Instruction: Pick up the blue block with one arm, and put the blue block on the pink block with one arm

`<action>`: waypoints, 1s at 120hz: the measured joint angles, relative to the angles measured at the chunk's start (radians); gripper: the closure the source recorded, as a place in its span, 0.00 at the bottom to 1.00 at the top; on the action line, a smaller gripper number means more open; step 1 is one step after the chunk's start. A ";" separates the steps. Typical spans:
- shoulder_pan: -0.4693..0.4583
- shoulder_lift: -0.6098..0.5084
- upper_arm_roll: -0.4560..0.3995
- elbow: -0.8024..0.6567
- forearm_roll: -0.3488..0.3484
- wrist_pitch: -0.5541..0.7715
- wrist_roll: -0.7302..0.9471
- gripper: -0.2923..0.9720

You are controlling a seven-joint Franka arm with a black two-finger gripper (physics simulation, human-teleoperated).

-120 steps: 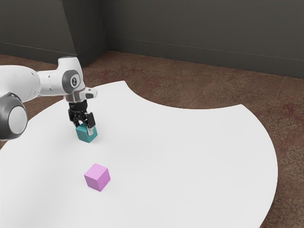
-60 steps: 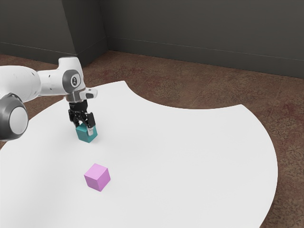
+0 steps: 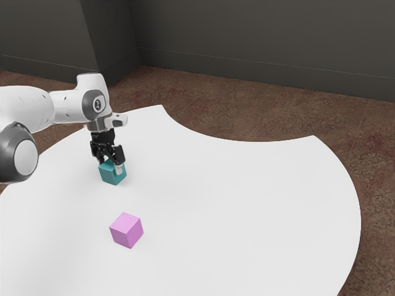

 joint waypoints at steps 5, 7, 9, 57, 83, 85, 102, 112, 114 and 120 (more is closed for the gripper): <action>0.000 0.002 -0.001 0.005 0.000 0.000 -0.001 0.25; 0.000 0.004 -0.001 0.009 0.000 0.000 -0.001 0.25; 0.000 0.006 -0.002 0.012 0.000 0.000 -0.001 0.25; 0.000 0.033 -0.008 0.060 0.000 -0.022 -0.006 0.25; 0.000 0.035 -0.007 0.061 0.001 -0.046 -0.009 0.25; -0.001 0.035 -0.007 0.061 0.001 -0.049 -0.009 0.25; -0.002 0.037 -0.007 0.061 0.001 -0.064 -0.014 0.25; -0.002 0.038 -0.007 0.062 0.001 -0.072 -0.018 0.25; -0.002 0.038 -0.007 0.062 0.001 -0.073 -0.019 0.25; -0.002 0.038 -0.007 0.062 0.001 -0.077 -0.021 0.25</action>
